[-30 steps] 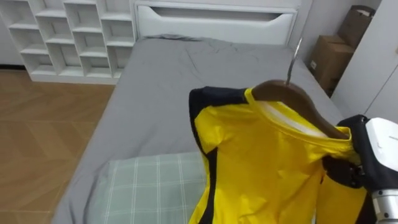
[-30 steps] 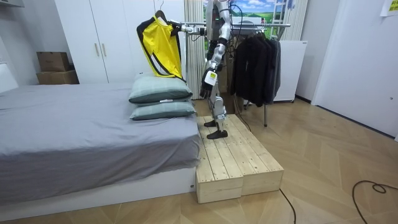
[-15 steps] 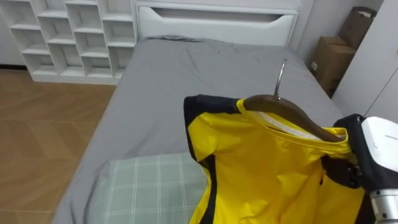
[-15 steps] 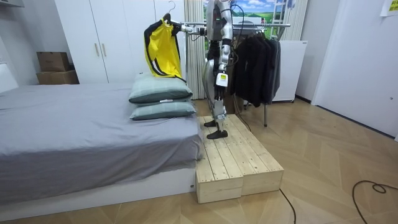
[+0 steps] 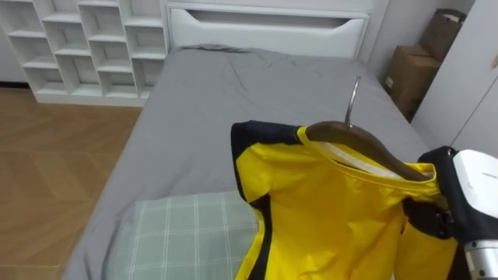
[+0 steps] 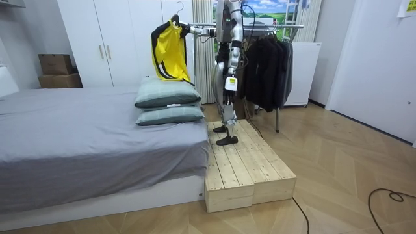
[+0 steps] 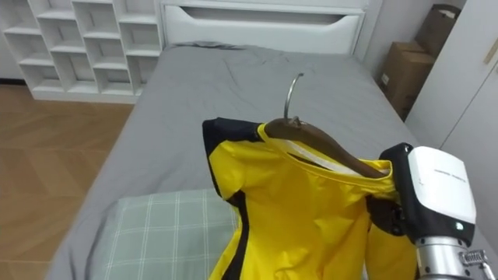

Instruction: Hang clothes

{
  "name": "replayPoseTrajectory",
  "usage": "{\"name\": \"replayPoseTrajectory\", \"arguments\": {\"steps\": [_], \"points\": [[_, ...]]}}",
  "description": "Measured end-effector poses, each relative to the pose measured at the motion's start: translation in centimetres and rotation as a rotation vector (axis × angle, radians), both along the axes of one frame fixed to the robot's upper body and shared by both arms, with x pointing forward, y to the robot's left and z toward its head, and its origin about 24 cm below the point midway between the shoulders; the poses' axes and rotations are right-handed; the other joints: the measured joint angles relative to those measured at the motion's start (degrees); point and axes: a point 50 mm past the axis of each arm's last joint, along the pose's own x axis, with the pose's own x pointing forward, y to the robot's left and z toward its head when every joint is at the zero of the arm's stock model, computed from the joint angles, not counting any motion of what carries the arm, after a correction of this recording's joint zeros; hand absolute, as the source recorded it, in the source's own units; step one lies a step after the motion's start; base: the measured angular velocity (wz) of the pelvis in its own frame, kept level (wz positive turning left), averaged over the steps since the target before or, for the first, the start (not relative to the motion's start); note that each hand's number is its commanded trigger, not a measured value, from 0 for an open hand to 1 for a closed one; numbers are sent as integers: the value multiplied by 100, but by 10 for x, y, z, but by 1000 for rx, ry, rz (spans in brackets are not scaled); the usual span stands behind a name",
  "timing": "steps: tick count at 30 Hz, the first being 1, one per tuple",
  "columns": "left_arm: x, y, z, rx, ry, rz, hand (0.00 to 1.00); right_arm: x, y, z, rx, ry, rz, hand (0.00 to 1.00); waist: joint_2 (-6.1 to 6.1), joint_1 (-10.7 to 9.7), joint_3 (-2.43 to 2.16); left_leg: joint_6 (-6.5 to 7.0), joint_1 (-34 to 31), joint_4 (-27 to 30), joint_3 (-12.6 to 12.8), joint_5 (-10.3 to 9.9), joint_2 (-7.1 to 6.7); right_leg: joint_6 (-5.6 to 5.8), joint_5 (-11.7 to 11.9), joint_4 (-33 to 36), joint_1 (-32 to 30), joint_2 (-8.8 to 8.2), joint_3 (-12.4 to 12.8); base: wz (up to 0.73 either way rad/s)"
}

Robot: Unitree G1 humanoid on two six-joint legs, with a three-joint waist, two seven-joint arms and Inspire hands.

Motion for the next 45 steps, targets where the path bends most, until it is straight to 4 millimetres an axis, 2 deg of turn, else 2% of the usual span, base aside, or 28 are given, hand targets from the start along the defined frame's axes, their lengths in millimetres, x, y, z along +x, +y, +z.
{"name": "replayPoseTrajectory", "arguments": {"steps": [3, 7, 9, 11, 12, 13, 14, 15, 17, 18, 20, 21, 23, 24, 25, 28, 31, 33, 35, 36, 37, 38, 39, 41, 42, 43, 44, 45], "points": [[0, 0, 0, 2, 8, -20, 0, -5, -1, -6, 4, 29, -4, 100, 2, -12, -1, 18, -12, 0, 152, -26, 14, 2, 1, 8, -72, 4, 92, -20], [-2, 0, 0, 15, 50, -106, 0, -16, -4, -17, 4, 91, -19, 100, -19, -170, -13, 48, 4, -1, 309, -67, 20, 34, 21, 21, -172, 10, 236, -20], [-1, 0, 0, 17, 54, -128, 0, -18, -5, -19, 8, 107, -21, 100, -15, -189, -12, 49, -2, 0, 519, -101, 73, 39, 51, 86, -316, 49, 420, -58], [1, 3, 1, 24, 55, -141, 0, -21, -3, -24, 25, 121, -23, 100, -6, -223, -19, 27, 38, 22, 937, -183, 195, 19, 143, 125, -481, 140, 647, -90], [1, 4, 1, 26, 55, -141, 0, -22, -3, -24, 24, 124, -23, 100, -1, -232, -12, 19, 53, 46, 1060, -206, 220, 11, 150, 177, -530, 158, 638, -111], [3, 4, 1, 27, 52, -142, 0, -21, -2, -24, 17, 123, -22, 100, 26, -216, 0, 8, 99, 74, 1358, -274, 275, -10, 163, 276, -645, 186, 564, -130], [7, 4, 1, 29, 44, -144, 0, -21, -2, -24, 23, 123, -23, 100, 57, -160, -3, -17, 167, 79, 1721, -327, 340, -65, 208, 322, -748, 182, 200, -147], [9, 4, 1, 30, 40, -145, 0, -21, -1, -24, 28, 123, -22, 100, 71, -109, -1, -36, 208, 81, 1911, -356, 375, -97, 245, 362, -804, 145, -31, -163], [15, 7, 2, 46, 29, -146, 0, -20, 1, -25, 40, 126, -17, 100, 77, -6, 3, -92, 316, 129, 2666, -409, 476, -298, 405, 399, -972, 91, -1149, -167], [16, 7, 3, 49, 28, -144, 0, -19, 1, -25, 42, 124, -17, 100, 96, -2, 18, -103, 331, 170, 2826, -448, 504, -349, 436, 403, -993, 77, -1409, -140], [22, 5, 2, 53, 26, -134, 0, -19, 2, -26, 44, 129, -22, 100, 177, -14, 81, -146, 434, 189, 3379, -626, 587, -436, 458, 531, -1034, 2, -2202, -120], [22, 6, 2, 54, 31, -126, 0, -19, 2, -28, 47, 135, -22, 100, 183, -18, 81, -156, 466, 199, 3508, -657, 607, -442, 425, 646, -1076, -25, -2289, -99], [20, 5, 1, 61, 56, -116, 0, -21, 3, -36, 63, 170, -33, 100, 171, -22, 73, -224, 606, 262, 3877, -741, 611, -340, 63, 1345, -1156, -381, -2405, -70], [18, 5, 1, 63, 65, -113, 0, -21, 5, -37, 65, 174, -28, 100, 142, -14, 51, -246, 610, 298, 3937, -757, 612, -321, 15, 1406, -1160, -458, -2399, -54], [15, 6, 1, 65, 77, -107, 0, -20, 8, -38, 68, 184, -11, 100, 82, -29, 41, -287, 603, 383, 4004, -779, 641, -388, -2, 1338, -1169, -426, -2400, -39], [13, 3, 0, 60, 87, -107, 0, -17, 13, -38, 73, 207, 21, 100, 107, -34, 47, -361, 592, 624, 4024, -787, 758, -457, 36, 1145, -1152, -279, -2295, -25], [8, 6, 1, 80, 130, -109, 0, -10, 26, -38, 91, 226, 82, 100, 73, -52, 43, -401, 569, 1078, 4038, -774, 919, -524, -53, 1158, -1144, -227, -2200, -26], [5, 9, 2, 91, 147, -114, 0, -6, 32, -37, 95, 227, 121, 100, 13, -64, 33, -403, 427, 1688, 4029, -777, 1124, -589, -153, 1195, -1144, -224, -2132, -30], [-6, 14, 3, 101, 189, -112, 0, -4, 35, -33, 93, 215, 136, 100, 13, -27, 38, -399, 205, 2751, 3851, -764, 1501, -650, -311, 1335, -1154, -93, -1786, -49], [-10, 15, 3, 104, 205, -109, 0, -3, 35, -32, 93, 212, 138, 100, 23, 3, 41, -408, 146, 3039, 3772, -726, 1620, -687, -338, 1381, -1153, -40, -1692, -76], [-20, 17, 4, 109, 236, -103, 0, -2, 37, -31, 90, 208, 147, 100, 40, 8, 46, -357, 4, 3557, 3539, -578, 1804, -751, -381, 1436, -1137, 64, -1503, -89], [-30, 17, 5, 114, 268, -94, 0, 0, 39, -30, 89, 202, 152, 100, 22, 7, 46, -297, -168, 3929, 3306, -341, 1887, -806, -405, 1479, -1088, 113, -1284, -89], [-33, 15, 4, 113, 283, -90, 0, 1, 39, -29, 89, 199, 153, 100, 2, 5, 52, -283, -243, 4005, 3123, -314, 1870, -828, -411, 1487, -1069, 126, -1162, -93], [-38, 9, 2, 98, 320, -97, 0, 4, 42, -28, 111, 189, 166, 100, -19, 38, 74, -343, -547, 3554, 2230, -535, 1425, -850, -352, 1433, -1092, 211, -659, -104], [-38, 7, 2, 94, 325, -94, 0, 5, 44, -27, 118, 189, 175, 100, -1, 46, 71, -358, -636, 3371, 1989, -547, 1281, -841, -331, 1398, -1106, 258, -510, -140], [-39, 4, 1, 88, 334, -89, 0, 5, 49, -28, 124, 192, 197, 100, 7, 145, 68, -369, -788, 2898, 1495, -545, 1010, -815, -275, 1355, -1177, 368, -83, -174], [-41, 0, 0, 78, 349, -84, 0, 6, 56, -29, 124, 199, 223, 100, 33, 240, 69, -379, -918, 2444, 1051, -538, 819, -851, -162, 1267, -1214, 518, 346, -186], [-42, -1, 0, 74, 352, -75, 0, 6, 59, -30, 124, 203, 237, 100, 52, 277, 76, -385, -973, 2240, 866, -533, 768, -877, -104, 1221, -1225, 590, 537, -182]]}}
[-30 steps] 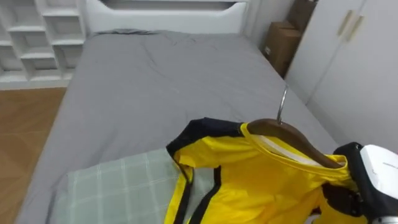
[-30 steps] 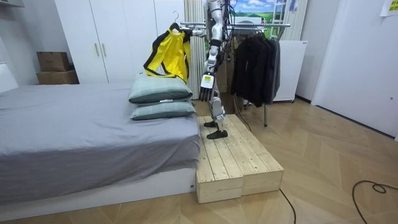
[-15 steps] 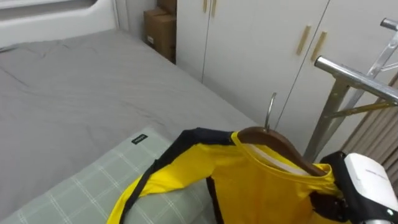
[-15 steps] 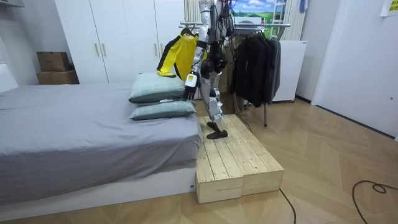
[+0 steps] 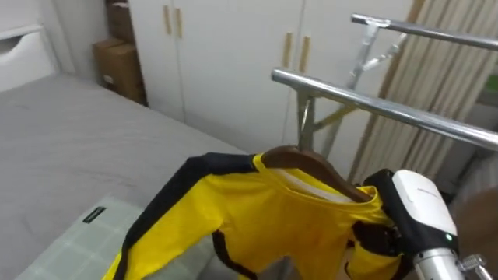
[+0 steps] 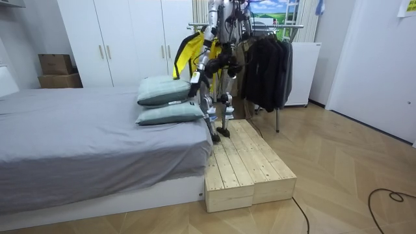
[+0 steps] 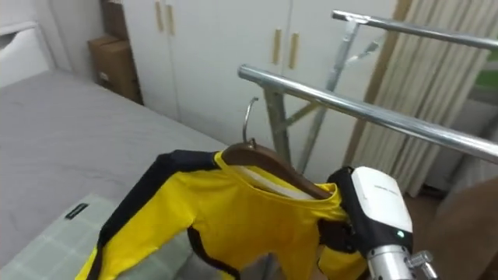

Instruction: Hang clothes

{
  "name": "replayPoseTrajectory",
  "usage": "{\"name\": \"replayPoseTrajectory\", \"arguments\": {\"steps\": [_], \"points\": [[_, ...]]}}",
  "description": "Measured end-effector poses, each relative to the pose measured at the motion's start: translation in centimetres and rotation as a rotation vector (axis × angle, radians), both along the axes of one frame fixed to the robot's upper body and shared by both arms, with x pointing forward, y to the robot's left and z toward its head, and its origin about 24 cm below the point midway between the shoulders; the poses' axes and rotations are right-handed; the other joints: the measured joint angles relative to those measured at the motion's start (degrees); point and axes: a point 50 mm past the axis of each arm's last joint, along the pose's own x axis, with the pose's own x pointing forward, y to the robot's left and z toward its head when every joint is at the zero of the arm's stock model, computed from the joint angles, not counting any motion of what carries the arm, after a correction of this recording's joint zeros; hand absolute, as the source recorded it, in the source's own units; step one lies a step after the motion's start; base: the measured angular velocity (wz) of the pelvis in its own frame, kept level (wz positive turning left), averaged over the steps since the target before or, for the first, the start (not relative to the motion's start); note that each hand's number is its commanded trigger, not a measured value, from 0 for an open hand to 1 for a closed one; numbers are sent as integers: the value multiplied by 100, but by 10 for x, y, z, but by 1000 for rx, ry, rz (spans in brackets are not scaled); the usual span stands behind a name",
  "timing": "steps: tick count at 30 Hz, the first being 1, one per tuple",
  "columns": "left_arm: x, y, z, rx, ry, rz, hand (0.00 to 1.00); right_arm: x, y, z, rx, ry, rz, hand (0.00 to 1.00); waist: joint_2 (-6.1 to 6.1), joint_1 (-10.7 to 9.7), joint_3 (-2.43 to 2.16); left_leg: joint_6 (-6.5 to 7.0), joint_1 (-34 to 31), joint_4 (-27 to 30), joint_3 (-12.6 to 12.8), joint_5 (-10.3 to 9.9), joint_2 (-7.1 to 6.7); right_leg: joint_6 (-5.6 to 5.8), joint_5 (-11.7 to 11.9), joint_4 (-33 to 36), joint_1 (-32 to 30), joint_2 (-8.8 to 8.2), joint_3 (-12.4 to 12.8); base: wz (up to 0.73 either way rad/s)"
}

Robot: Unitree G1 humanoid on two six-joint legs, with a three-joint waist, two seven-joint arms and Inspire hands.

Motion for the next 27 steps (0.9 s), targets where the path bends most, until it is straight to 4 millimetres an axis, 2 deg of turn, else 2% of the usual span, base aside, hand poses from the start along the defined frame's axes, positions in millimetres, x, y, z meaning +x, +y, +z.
{"name": "replayPoseTrajectory", "arguments": {"steps": [2, 4, 6, 7, 8, 11, 13, 16, 18, 24, 27], "points": [[0, -2, -1, -2, -11, 34, 0, 0, 6, -1, 3, 4, 24, 100, 87, -50, -12, -12, -184, -744, -653, 77, -116, 4, 182, -86, -115, 273, 514, -142], [5, -4, -2, 4, -22, 29, 0, 1, 6, -1, 4, 1, 17, 100, 117, -218, -9, -73, -259, -1061, -937, 218, -189, 20, 222, -92, -149, 392, 755, -80], [20, -5, -3, 8, -53, 20, 0, 1, 5, 0, 6, -7, 5, 100, 153, -301, -7, -53, -264, -1231, -947, 430, -192, 46, 318, -188, -155, 487, 959, -65], [34, -5, -3, 21, -87, 12, 0, 2, 5, 0, 3, -6, 0, 100, 170, -338, -14, -73, -258, -1321, -940, 648, -189, 66, 394, -285, -163, 550, 1066, -52], [52, -6, -3, 30, -131, 2, 0, 2, 4, -1, -2, -2, -8, 100, 163, -359, -15, -169, -221, -1410, -888, 834, -193, 93, 432, -354, -162, 573, 1136, -41], [89, -16, -3, 21, -249, -50, 0, 5, 3, 3, -15, -15, -17, 100, 153, -410, -19, -98, -85, -1632, -689, 871, -269, 196, 477, -452, -156, 558, 1411, -38], [96, -24, -4, -6, -277, -65, 0, 6, 4, 8, -9, -34, -15, 100, 159, -421, -24, -38, -8, -1695, -535, 840, -292, 252, 468, -455, -152, 553, 1558, -43], [95, -33, -7, -48, -275, -77, 0, 8, 6, 17, 4, -72, -11, 100, 157, -449, -25, -2, 90, -1702, -290, 721, -281, 254, 487, -460, -131, 542, 1679, -38], [90, -34, -8, -61, -265, -60, 0, 9, 4, 19, 11, -85, -22, 100, 163, -460, -22, 17, 173, -1711, -240, 661, -289, 244, 490, -460, -109, 539, 1719, -18], [67, -32, -10, -78, -230, -37, 0, 7, 5, 18, 11, -72, -15, 100, 135, -359, -34, -8, 471, -1960, 157, 588, -268, 249, 426, -464, -34, 625, 2042, -29], [60, -31, -11, -81, -218, -13, 0, 7, 5, 17, 8, -64, -11, 100, 112, -282, -41, -32, 585, -2058, 337, 569, -248, 232, 418, -466, -45, 644, 1984, -33]]}}
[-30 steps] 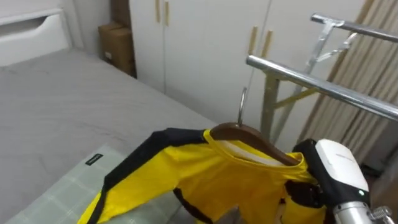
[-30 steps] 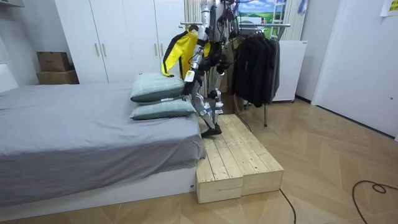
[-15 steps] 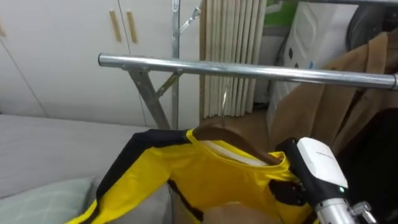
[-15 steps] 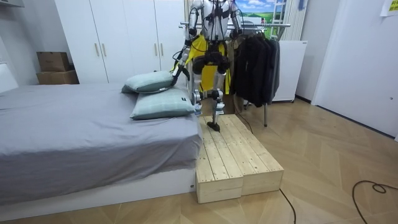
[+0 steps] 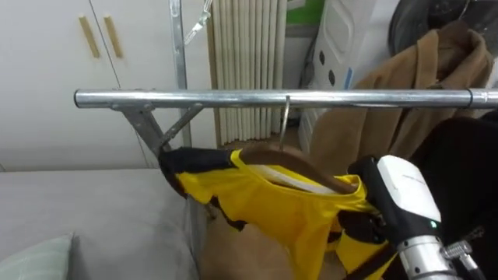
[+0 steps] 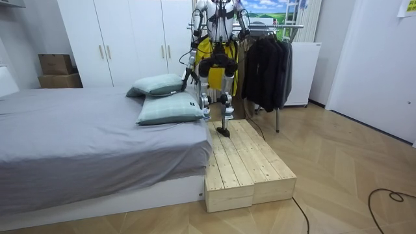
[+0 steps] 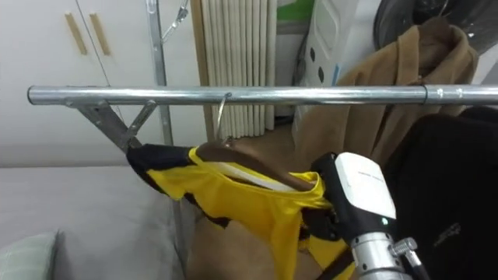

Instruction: Hang clothes

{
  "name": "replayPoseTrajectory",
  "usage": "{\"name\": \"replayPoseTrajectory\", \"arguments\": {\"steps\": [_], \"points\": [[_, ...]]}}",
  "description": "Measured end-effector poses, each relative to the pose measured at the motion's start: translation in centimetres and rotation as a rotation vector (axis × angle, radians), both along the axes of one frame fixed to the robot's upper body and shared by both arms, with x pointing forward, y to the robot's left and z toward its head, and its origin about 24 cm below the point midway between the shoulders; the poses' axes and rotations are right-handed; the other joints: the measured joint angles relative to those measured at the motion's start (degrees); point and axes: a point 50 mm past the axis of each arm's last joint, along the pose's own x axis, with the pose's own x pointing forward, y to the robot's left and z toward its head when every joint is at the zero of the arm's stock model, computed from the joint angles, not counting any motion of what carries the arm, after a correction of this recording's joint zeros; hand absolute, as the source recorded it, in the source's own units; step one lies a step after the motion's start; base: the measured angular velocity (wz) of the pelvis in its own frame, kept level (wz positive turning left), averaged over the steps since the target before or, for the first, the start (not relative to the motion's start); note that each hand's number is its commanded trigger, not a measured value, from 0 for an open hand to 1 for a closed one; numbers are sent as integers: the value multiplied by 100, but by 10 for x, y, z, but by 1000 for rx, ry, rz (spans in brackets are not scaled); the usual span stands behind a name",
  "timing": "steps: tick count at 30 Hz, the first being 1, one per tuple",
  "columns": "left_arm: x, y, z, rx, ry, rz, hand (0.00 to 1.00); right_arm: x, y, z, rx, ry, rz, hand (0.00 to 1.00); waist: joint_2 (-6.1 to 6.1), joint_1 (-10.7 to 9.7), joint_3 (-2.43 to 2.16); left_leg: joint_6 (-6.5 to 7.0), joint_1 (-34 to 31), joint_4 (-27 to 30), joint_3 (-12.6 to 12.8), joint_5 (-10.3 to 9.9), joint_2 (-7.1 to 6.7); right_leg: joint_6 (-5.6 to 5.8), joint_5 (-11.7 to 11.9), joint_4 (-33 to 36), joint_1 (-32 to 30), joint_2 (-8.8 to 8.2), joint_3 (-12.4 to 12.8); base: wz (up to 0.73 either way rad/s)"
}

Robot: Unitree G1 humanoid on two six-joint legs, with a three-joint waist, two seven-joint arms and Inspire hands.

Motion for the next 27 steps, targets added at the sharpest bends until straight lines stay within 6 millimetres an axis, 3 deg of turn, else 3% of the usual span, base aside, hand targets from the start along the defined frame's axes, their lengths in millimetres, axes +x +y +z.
{"name": "replayPoseTrajectory", "arguments": {"steps": [2, 12, 22, 27], "points": [[-6, 1, 0, 1, 16, 5, 0, 0, 2, 1, 1, -7, 16, 100, -24, 36, -9, -38, 89, -15, 99, -40, 14, -82, -43, -6, -6, -63, -399, -23], [-14, 4, 0, 10, 27, 35, 0, 1, -12, 7, 4, -37, -35, 100, -95, -31, -39, -45, 195, -6, -22, -42, 59, -139, 3, -302, 303, -31, -298, 2], [-13, 8, 1, 29, 29, -23, 0, 2, -14, 6, 96, 9, -19, 100, -199, 14, 24, -45, 196, -21, -125, -41, 71, -172, 38, -456, 376, -38, -334, 2], [-19, 8, 1, 16, 32, -35, 0, 8, -17, 13, 108, 0, -9, 100, -209, 5, 24, -45, 202, -22, -123, -42, 72, -177, 76, -501, 414, -59, -367, -1]]}}
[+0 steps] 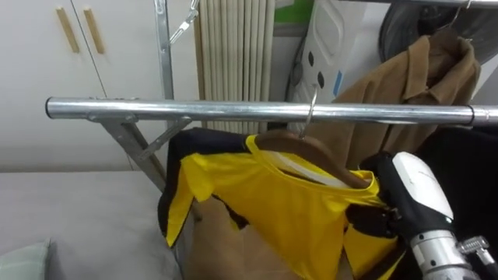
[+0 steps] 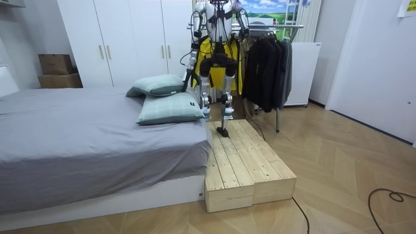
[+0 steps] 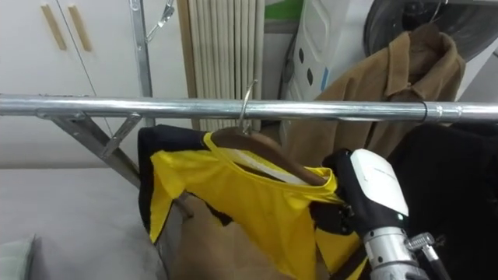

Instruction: Hang clothes

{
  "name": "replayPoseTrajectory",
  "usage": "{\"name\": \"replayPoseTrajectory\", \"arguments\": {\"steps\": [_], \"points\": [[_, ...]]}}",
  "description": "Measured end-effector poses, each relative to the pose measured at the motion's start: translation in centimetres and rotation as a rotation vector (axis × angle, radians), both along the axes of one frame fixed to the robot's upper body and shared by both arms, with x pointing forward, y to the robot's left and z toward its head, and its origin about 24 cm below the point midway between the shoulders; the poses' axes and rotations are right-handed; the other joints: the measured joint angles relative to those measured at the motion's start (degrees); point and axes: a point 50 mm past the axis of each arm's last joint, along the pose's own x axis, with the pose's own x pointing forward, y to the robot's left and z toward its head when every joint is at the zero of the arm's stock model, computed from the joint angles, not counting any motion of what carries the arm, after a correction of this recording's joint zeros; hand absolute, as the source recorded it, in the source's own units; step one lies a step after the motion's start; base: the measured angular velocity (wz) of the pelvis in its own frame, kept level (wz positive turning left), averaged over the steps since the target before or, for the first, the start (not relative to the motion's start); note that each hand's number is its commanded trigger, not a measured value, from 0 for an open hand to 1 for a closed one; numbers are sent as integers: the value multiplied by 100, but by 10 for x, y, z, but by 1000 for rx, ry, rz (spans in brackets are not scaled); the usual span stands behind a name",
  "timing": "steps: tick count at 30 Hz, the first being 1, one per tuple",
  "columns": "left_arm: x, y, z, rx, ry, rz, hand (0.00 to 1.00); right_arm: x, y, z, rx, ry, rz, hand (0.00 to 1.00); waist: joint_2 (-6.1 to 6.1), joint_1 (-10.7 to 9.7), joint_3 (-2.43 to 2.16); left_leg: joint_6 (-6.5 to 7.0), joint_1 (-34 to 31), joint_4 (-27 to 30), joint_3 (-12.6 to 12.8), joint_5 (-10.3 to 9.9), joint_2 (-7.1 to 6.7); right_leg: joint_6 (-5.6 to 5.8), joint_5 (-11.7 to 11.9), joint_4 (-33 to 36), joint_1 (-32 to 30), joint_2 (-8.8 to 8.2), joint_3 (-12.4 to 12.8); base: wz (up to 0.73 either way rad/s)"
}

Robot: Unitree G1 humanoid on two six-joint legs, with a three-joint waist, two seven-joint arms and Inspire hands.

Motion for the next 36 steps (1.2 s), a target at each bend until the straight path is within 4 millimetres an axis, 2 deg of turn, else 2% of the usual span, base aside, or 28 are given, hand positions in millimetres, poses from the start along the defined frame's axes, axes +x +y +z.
{"name": "replayPoseTrajectory", "arguments": {"steps": [10, 19, 36], "points": [[0, 3, 1, -15, 3, -25, 0, 15, 0, 2, 67, 50, 44, 100, -1, 70, 4, 0, 81, -3, -17, 0, 7, -10, 1, -93, 133, -19, -107, 5], [6, 6, 1, -24, -5, -77, 0, 15, -2, -4, 63, 118, 75, 100, -1, 175, 3, -1, 81, -1, -202, 0, 1, -19, -6, -95, 178, -34, -225, 8], [7, 8, 2, -55, -3, -93, 0, 15, -4, -17, 65, 204, 85, 100, -12, 192, -4, -1, 95, 7, -200, 0, -3, -17, -8, -92, 182, -34, -228, 0]]}}
